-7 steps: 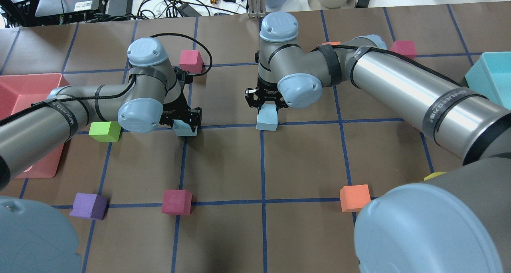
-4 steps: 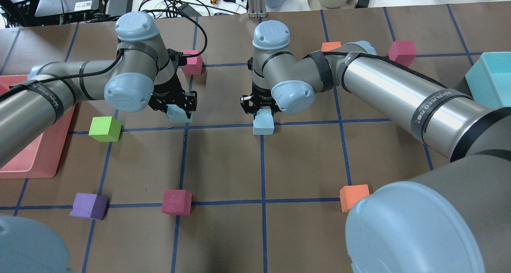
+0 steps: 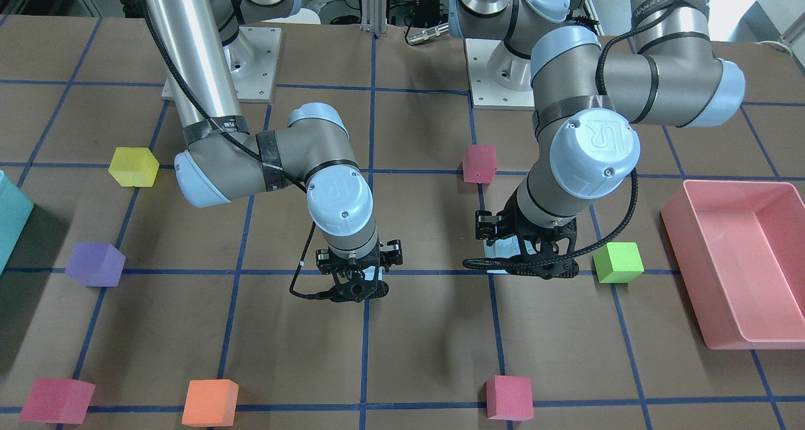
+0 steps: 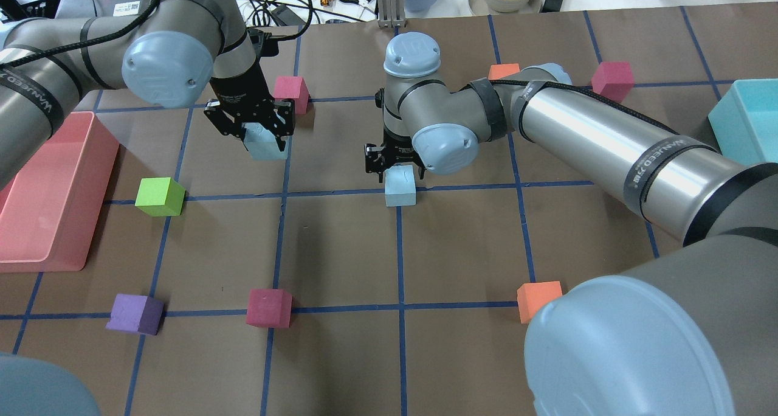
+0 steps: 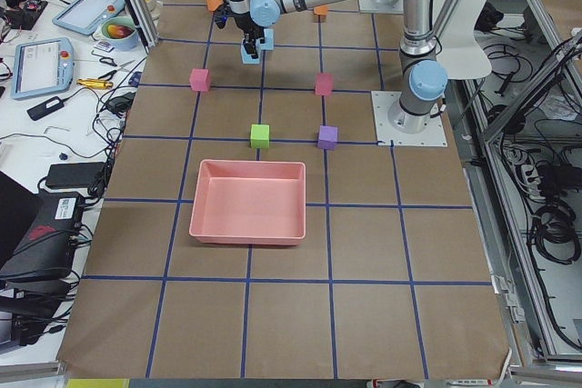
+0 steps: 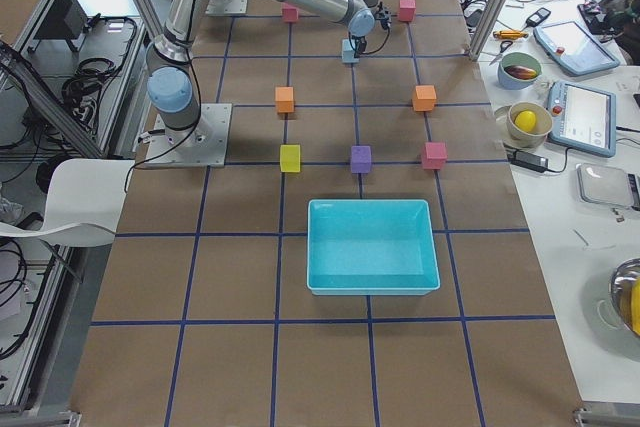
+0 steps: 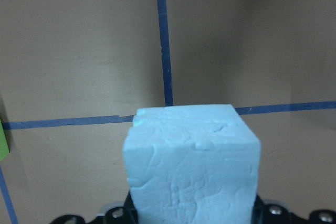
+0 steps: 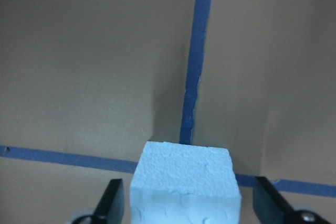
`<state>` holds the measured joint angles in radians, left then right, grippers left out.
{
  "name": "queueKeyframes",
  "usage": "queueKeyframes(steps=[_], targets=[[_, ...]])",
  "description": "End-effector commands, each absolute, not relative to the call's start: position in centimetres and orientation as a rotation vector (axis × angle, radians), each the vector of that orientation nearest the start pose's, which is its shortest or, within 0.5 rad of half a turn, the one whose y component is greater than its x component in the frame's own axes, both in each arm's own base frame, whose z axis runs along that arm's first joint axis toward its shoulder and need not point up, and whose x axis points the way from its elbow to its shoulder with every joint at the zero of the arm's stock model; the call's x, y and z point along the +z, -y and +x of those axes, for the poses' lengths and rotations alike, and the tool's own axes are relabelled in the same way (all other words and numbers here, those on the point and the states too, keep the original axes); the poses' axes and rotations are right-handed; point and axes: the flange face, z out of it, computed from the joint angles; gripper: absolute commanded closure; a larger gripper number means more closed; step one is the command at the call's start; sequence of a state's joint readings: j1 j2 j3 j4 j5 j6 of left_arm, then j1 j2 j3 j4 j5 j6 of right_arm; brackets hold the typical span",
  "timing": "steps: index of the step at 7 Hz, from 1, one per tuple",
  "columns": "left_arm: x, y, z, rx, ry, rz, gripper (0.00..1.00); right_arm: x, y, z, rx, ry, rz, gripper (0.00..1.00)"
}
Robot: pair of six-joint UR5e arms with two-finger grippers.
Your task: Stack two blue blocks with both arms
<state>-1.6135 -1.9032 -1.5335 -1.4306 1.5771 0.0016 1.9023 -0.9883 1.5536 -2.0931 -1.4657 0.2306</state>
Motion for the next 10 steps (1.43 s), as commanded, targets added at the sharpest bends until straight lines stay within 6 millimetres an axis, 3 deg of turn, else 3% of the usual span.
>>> queueKeyframes(steps=[1,2,3,5,6,7,8,9,10], targets=[[33.3,58.3,-19.6,0.255,-3.114,-0.023,0.63,21.1,58.0,34.9,0.094,-3.046,-0.145,0.00],[33.1,57.3,-23.3,0.240,-3.105,-0.086,0.63,22.9,58.8,33.3,0.062,-3.036,-0.102,0.00],[32.8,56.6,-25.4,0.233,-3.099,-0.112,0.63,26.9,60.1,30.1,-0.005,-3.033,-0.031,0.00],[32.6,56.3,-27.0,0.235,-3.152,-0.123,0.63,32.6,61.6,20.4,0.025,-3.041,0.017,0.00],[32.0,55.7,-30.6,0.170,-3.169,-0.064,0.63,36.1,60.2,17.0,0.066,-3.049,0.047,0.00],[30.2,55.1,-34.1,0.135,-3.170,-0.105,0.63,38.7,58.0,14.2,0.139,-3.049,0.095,0.00],[28.3,55.2,-36.1,0.100,-3.180,-0.059,0.63,42.4,56.0,12.3,0.114,-3.058,0.131,0.00],[26.7,54.9,-37.3,0.108,-3.172,-0.015,0.63,45.8,54.0,12.3,0.026,-3.108,0.124,0.00],[26.3,54.7,-37.5,0.127,-3.161,-0.003,0.63,45.9,53.3,12.4,0.048,-3.113,0.141,0.00]])
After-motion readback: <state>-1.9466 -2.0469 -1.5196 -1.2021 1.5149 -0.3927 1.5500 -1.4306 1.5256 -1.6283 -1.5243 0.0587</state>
